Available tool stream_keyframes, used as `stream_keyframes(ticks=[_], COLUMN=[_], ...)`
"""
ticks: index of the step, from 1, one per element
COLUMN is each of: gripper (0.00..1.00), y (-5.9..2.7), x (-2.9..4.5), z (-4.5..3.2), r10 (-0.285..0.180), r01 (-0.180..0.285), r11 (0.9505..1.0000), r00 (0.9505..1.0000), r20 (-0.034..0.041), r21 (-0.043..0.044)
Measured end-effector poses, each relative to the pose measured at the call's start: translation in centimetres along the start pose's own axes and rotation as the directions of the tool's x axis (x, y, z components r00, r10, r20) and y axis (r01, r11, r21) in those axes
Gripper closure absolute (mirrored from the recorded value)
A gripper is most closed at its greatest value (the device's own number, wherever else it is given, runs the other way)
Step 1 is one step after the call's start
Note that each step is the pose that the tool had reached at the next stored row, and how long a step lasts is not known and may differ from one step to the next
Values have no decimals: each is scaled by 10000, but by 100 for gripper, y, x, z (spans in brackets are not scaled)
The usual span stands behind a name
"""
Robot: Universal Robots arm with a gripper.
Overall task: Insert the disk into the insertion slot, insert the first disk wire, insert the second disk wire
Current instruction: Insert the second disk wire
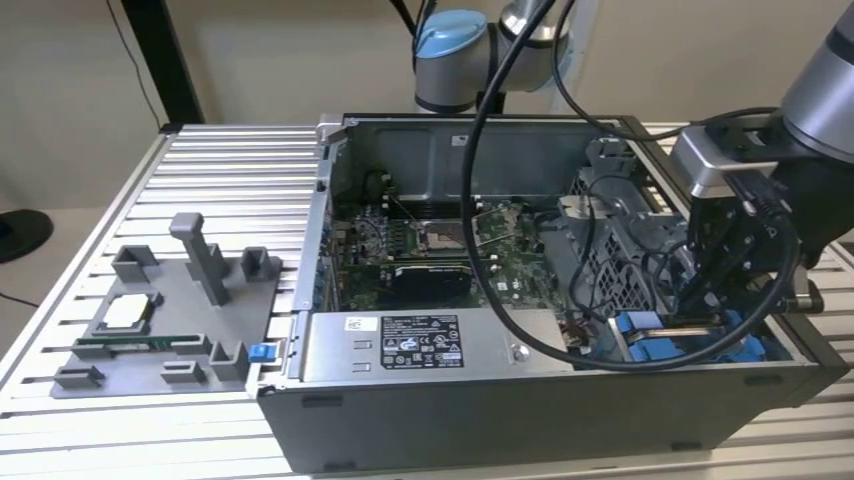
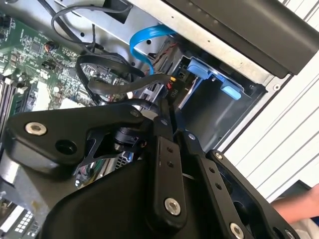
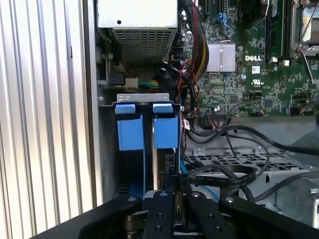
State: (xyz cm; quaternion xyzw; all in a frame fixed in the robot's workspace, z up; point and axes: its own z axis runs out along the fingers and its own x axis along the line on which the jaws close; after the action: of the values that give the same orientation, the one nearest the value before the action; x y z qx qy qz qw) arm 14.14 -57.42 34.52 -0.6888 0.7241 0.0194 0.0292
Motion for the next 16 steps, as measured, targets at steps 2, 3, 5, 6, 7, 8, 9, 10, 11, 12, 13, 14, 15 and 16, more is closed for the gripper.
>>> stream_keyframes(ticks=[2,3,5,6,7,8,9,10,11,12,13,14,15,16], gripper=[100,100,100,100,100,100,100,100,100,100,100,100,100,100], y=[-3,-4,-5,-6,-6,-6,-6,-6,-6,-6,-6,-6,-6,-6], x=[-1,-2,-3,-2,-2,-2,-2,-1,-1,-1,0,1,1,2], z=[6,9,15,18,21,26,31,36,42,48,55,63,73,83], r10=[-6,-8,-10,-12,-13,-14,-15,-15,-16,-16,-17,-17,-17,-17], r01=[6,8,10,12,13,14,15,15,16,16,17,17,17,17], r11=[10000,10000,10000,10000,10000,10000,10000,10000,10000,10000,10000,10000,10000,10000], r00=[10000,10000,10000,10000,10000,10000,10000,10000,10000,10000,10000,10000,10000,10000], r20=[2,1,1,1,1,2,3,2,3,1,-4,-9,-12,-14], r21=[0,0,1,1,1,1,1,1,1,2,2,3,3,3])
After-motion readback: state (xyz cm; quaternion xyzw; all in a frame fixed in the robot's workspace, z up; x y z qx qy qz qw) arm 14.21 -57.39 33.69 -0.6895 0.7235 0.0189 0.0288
